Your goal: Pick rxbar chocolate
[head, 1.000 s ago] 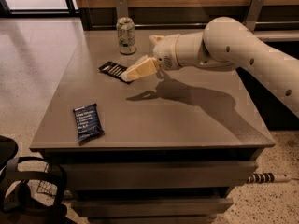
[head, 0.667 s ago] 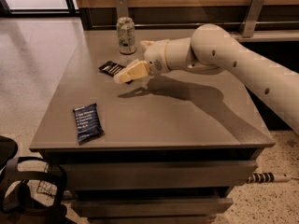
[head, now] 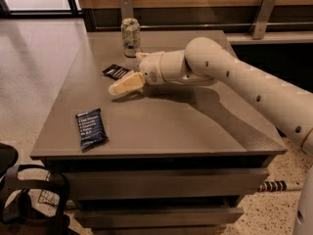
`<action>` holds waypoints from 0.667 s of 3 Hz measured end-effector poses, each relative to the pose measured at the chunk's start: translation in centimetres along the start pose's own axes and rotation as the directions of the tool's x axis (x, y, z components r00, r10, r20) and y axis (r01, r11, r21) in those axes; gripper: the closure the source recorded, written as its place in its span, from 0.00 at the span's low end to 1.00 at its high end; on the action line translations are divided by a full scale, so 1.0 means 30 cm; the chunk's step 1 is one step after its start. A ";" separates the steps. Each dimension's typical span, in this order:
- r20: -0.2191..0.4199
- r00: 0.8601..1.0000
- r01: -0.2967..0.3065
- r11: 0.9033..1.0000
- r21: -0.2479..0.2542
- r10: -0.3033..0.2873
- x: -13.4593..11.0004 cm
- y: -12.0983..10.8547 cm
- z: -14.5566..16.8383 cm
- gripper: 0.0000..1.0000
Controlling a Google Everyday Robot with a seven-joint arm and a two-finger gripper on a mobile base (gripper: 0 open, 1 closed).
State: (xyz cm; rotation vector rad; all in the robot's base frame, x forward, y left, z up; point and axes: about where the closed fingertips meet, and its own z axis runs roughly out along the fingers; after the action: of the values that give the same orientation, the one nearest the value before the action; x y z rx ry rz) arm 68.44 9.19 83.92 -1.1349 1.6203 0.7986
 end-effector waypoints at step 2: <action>0.028 0.999 -0.029 0.999 -0.019 0.030 0.038 -0.033 0.065 0.00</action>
Offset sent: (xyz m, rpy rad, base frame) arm 0.0258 0.0113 -0.0287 0.0649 0.0343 0.0018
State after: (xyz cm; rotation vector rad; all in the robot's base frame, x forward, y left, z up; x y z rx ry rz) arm 69.91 10.24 82.23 -1.1100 1.6124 0.8472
